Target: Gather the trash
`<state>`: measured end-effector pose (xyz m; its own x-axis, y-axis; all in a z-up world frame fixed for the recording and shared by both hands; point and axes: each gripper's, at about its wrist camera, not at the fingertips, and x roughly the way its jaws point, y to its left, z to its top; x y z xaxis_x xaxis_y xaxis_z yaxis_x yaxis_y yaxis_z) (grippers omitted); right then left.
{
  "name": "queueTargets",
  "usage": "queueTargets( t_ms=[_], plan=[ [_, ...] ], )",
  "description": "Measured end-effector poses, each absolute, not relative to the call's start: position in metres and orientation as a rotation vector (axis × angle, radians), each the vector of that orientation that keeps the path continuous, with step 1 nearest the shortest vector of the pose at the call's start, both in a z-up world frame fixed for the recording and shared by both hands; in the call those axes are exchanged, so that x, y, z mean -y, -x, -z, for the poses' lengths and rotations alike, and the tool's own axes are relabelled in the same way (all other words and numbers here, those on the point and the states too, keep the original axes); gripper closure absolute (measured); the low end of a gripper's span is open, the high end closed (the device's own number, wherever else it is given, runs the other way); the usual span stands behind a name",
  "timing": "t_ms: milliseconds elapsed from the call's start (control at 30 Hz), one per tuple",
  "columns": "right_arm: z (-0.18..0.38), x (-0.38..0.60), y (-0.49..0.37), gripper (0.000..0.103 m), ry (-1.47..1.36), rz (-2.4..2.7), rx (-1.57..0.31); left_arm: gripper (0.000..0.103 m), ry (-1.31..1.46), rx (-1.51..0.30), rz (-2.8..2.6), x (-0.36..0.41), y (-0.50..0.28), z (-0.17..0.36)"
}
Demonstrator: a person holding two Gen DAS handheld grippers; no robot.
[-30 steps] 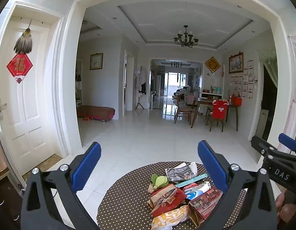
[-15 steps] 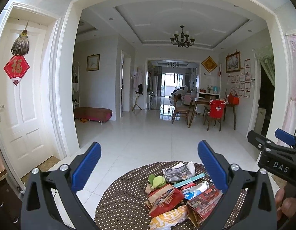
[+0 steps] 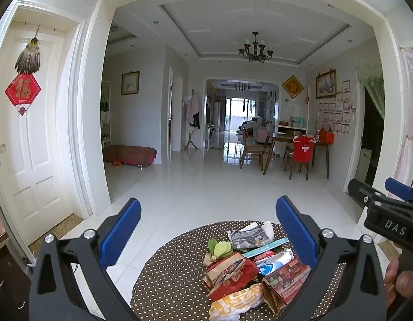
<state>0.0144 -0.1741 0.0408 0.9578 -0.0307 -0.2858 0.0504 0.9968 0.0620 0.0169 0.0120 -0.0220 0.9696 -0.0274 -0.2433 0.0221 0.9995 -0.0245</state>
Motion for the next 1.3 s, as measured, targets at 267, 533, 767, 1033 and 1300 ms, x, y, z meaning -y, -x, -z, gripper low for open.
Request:
queueTargets(
  t_ms=[267, 533, 767, 1033, 1300],
  plan=[
    [-0.007, 0.186, -0.032, 0.006, -0.07, 0.035, -0.39, 0.004, 0.026, -0.322, 0.016, -0.018, -0.032, 0.045],
    [0.046, 0.189, -0.051, 0.006, -0.049, -0.004, -0.537, 0.004, 0.012, -0.423, 0.034, -0.022, -0.054, 0.092],
    [0.12, 0.172, -0.063, 0.006, 0.02, -0.075, -0.725, 0.004, -0.05, -0.57, 0.067, -0.022, -0.069, 0.157],
    [0.179, 0.13, -0.075, 0.034, 0.177, -0.137, -0.852, 0.004, -0.09, -0.675, 0.093, -0.027, -0.082, 0.2],
    [0.188, 0.142, -0.081, 0.08, 0.166, -0.144, -0.833, 0.004, -0.237, -0.698, 0.228, 0.004, -0.097, 0.223]
  ],
)
